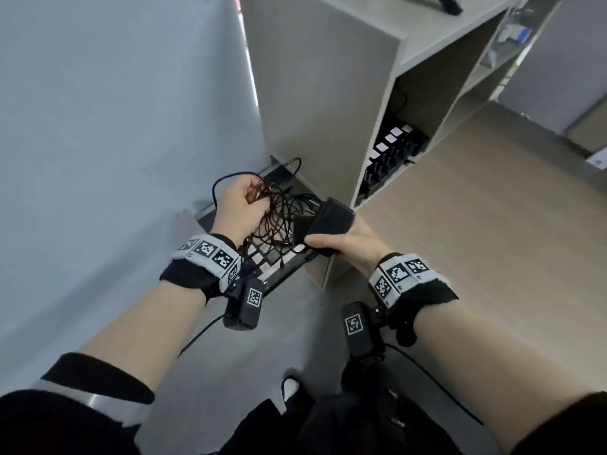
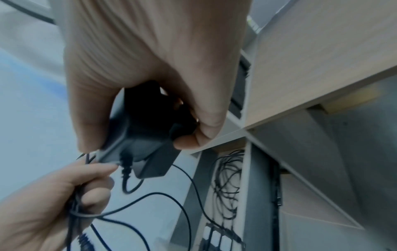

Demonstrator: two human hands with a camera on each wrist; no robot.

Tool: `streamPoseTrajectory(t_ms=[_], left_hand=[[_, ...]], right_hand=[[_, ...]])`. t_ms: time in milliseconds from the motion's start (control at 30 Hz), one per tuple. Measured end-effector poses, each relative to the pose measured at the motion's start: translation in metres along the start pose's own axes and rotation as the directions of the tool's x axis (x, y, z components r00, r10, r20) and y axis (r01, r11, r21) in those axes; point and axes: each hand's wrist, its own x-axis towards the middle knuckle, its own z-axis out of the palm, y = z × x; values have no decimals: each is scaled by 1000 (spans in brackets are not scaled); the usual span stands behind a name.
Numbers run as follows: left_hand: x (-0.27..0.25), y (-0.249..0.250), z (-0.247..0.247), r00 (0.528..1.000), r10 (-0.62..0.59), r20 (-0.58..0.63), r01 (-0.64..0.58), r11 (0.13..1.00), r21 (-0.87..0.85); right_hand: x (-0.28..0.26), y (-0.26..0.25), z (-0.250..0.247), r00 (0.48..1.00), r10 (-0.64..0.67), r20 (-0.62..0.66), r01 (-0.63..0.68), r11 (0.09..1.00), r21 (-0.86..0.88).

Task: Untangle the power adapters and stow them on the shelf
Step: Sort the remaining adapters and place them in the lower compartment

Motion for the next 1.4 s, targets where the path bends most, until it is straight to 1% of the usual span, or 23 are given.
streamPoseTrajectory(t_ms=[67, 167, 233, 367, 467, 533, 667, 733, 800, 867, 933, 1000, 1067, 1133, 1167, 1200, 1233, 1267, 1300, 1333, 1367, 1400], left_hand=[[9, 4, -25, 998, 24, -66, -26, 999, -29], [26, 9, -45, 991, 31, -133, -44, 994, -98], [39, 13, -49, 990, 28, -140, -48, 989, -137], [73, 14, -39, 996, 17, -86, -31, 987, -155], [103, 2, -20, 998, -60, -9, 58, 985, -160], [124, -7, -7, 992, -115, 52, 122, 981, -150], [159, -21, 21, 981, -168, 92, 175, 982, -69], [170, -25, 33, 975, -190, 112, 192, 981, -6], [174, -29, 43, 956, -210, 204, 196, 977, 86], [173, -37, 48, 909, -235, 345, 213, 972, 103], [172, -57, 50, 878, -268, 396, 215, 961, 174], [175, -88, 46, 865, -330, 379, 240, 933, 267], [165, -88, 25, 862, -420, 284, 315, 883, 348], [156, -93, 7, 861, -466, 202, 355, 837, 417], [152, -96, -1, 862, -468, 196, 354, 832, 427], [148, -98, -5, 844, -489, 221, 376, 833, 405], [144, -103, -7, 799, -534, 276, 432, 829, 355], [140, -103, -8, 703, -612, 362, 550, 791, 269], [138, -102, -8, 578, -674, 460, 688, 706, 169], [137, -102, -9, 485, -692, 534, 785, 614, 81], [138, -104, -11, 445, -690, 570, 835, 549, 12], [139, -107, -11, 438, -688, 579, 848, 530, -11]], right_hand=[[10, -12, 22, 998, -62, -9, 61, 997, -42], [22, -28, 39, 994, -106, -38, 104, 992, -67], [29, -37, 44, 987, -154, -45, 149, 983, -107], [51, -45, 46, 968, -239, -71, 218, 951, -217], [74, -48, 43, 949, -300, -93, 259, 914, -312], [91, -49, 38, 930, -356, -91, 295, 870, -396], [123, -36, 31, 903, -425, -67, 315, 759, -570], [134, -27, 29, 893, -449, -23, 316, 663, -679], [143, -16, 30, 887, -461, 18, 304, 556, -774], [148, -5, 32, 890, -453, 52, 292, 477, -829], [153, 6, 38, 908, -411, 83, 266, 411, -872], [159, 18, 45, 926, -367, 92, 231, 356, -905], [164, 28, 52, 935, -349, 62, 183, 326, -928], [170, 34, 61, 938, -346, 1, 126, 338, -933], [174, 36, 67, 941, -337, -25, 100, 348, -932], [178, 38, 73, 944, -327, -46, 77, 353, -932], [180, 40, 78, 944, -325, -64, 60, 357, -932], [183, 42, 84, 942, -326, -76, 50, 361, -931], [185, 44, 90, 942, -326, -82, 46, 368, -929], [186, 47, 96, 944, -320, -84, 45, 374, -926], [188, 51, 102, 946, -313, -82, 46, 380, -924], [190, 55, 108, 948, -309, -77, 51, 385, -922]])
